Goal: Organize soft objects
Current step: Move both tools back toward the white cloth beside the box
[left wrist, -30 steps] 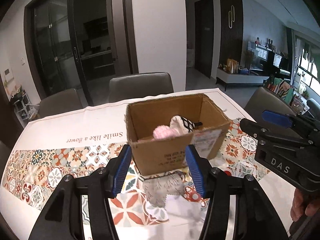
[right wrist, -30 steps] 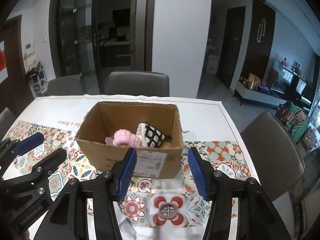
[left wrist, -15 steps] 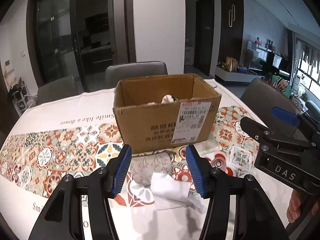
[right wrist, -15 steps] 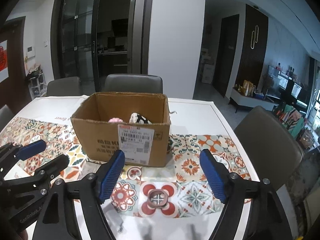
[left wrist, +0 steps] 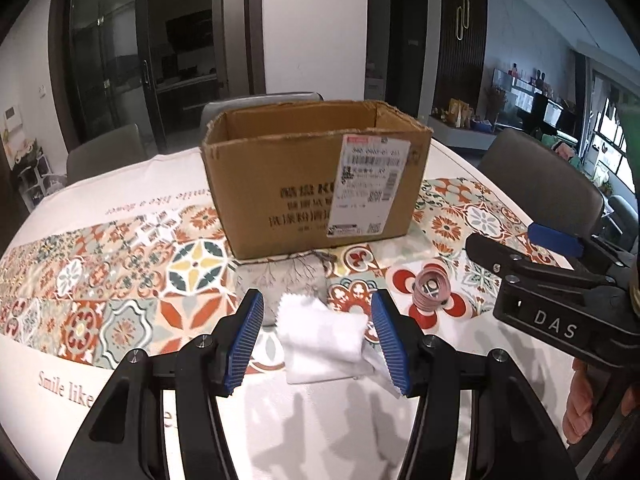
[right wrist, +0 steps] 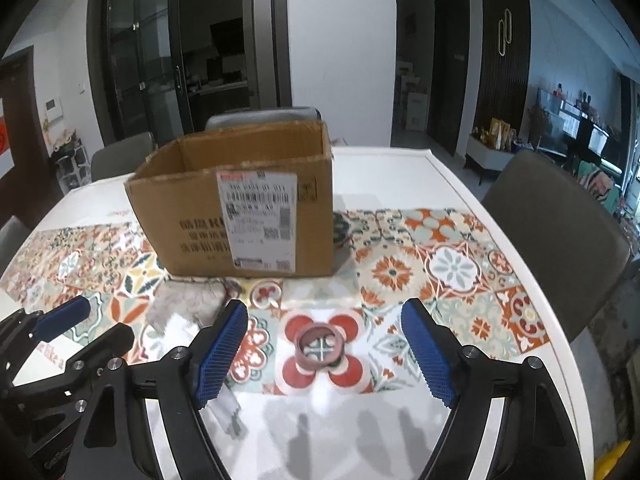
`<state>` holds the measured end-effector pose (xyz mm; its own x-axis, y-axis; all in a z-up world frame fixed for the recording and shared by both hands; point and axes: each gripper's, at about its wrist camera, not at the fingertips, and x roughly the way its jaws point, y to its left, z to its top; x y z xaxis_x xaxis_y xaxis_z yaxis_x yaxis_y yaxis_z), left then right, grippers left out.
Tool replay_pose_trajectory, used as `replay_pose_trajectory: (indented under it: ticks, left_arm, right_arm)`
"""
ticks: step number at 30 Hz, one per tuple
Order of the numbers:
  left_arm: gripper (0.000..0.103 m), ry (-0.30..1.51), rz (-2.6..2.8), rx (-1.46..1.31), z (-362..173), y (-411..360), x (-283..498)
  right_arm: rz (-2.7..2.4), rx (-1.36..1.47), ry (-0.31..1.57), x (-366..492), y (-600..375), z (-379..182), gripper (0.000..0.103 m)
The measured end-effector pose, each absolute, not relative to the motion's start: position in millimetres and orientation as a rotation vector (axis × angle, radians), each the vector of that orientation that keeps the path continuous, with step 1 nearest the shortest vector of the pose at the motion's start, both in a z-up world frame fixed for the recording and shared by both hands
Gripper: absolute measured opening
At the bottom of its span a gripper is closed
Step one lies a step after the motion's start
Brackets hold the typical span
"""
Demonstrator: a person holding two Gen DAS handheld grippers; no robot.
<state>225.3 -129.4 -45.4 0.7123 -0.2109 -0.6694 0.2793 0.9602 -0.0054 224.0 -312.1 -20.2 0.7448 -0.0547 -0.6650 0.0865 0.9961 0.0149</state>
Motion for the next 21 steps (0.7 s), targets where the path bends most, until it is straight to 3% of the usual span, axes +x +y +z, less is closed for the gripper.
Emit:
replay_pose_trajectory:
  ticks: [21]
  left_arm:
    - [0.053,0.868,-0.322,0.104,-104.9,-149.6,247.8]
  right_arm:
    - [-0.119,0.131,0.863,220.5,-330.5,-73.0,0.080]
